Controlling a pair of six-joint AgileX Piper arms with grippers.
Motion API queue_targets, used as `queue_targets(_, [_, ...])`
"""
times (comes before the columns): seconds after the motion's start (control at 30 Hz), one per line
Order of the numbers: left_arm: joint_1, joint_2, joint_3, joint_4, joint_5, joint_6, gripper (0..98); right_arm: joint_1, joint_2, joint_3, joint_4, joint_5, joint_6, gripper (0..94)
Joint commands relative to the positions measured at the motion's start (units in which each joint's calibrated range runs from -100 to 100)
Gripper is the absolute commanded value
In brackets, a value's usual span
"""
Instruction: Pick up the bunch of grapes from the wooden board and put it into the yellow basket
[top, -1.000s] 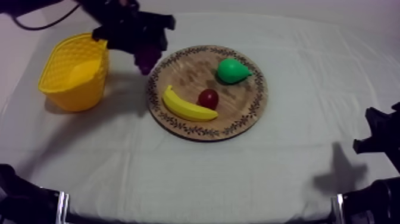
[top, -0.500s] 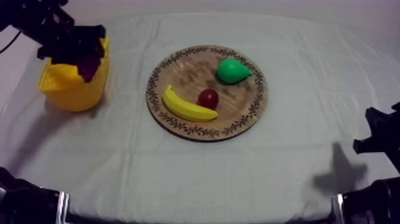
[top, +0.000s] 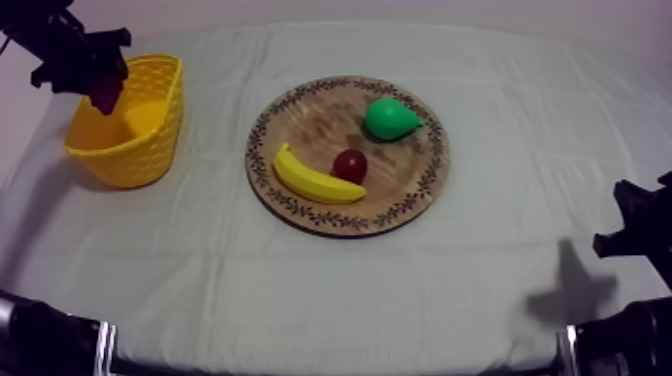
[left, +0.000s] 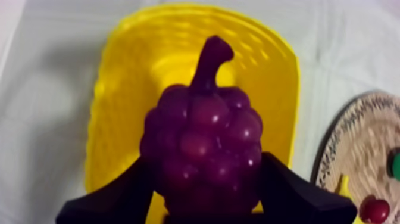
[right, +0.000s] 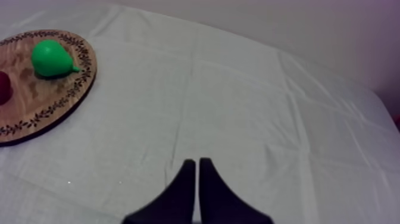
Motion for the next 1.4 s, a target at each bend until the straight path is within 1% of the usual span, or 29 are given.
queue_targets(0.0, [-0.3,2.49,-1.41,-0.35,-0.03,-0.06,53.7,0.01,-0.02,-0.01,0.01,0.01,0.02,0.5])
queue_targets(0.13, [-0.68,7.82,-3.29,-0.88,-0.72,-0.08,53.8,0.01,-0.02,-0.01,0.01,0.01,0.02,0.5])
queue_targets(0.3, [-0.92,13.03,-3.66,-0.89,-3.05,-0.45,54.2,0.01,-0.02,-0.01,0.01,0.01,0.02,0.5])
queue_targets(0.6, [-0.59,14.13,-1.83,-0.6,-6.19,-0.53,54.8,0.01,-0.02,-0.01,0.01,0.01,0.02,0.5])
queue_targets(0.67, [-0.28,13.79,-1.48,-0.74,-6.66,-0.26,58.4,0.01,-0.02,-0.01,0.01,0.01,0.02,0.5])
queue_targets(0.77, [0.01,13.24,-1.19,-1.15,-7.01,0.46,68.5,0.01,-0.02,-0.01,0.01,0.01,0.02,0.5])
queue_targets(0.9, [0.52,12.16,-0.67,-2.23,-7.77,1.28,82.5,0.01,-0.02,-0.01,0.01,0.01,0.02,0.5])
queue_targets(1.0, [0.8,11.48,-0.07,-2.53,-9.03,1.13,88.5,0.01,-0.02,-0.01,0.01,0.01,0.02,0.5])
queue_targets(1.1, [0.81,11.08,0.38,-2.49,-9.97,0.75,91.1,0.01,-0.02,-0.01,0.01,0.01,0.02,0.5])
queue_targets(1.37, [0.48,9.22,1.02,-1.88,-10.52,-0.46,90.3,0.01,-0.02,-0.01,0.01,0.01,0.02,0.5])
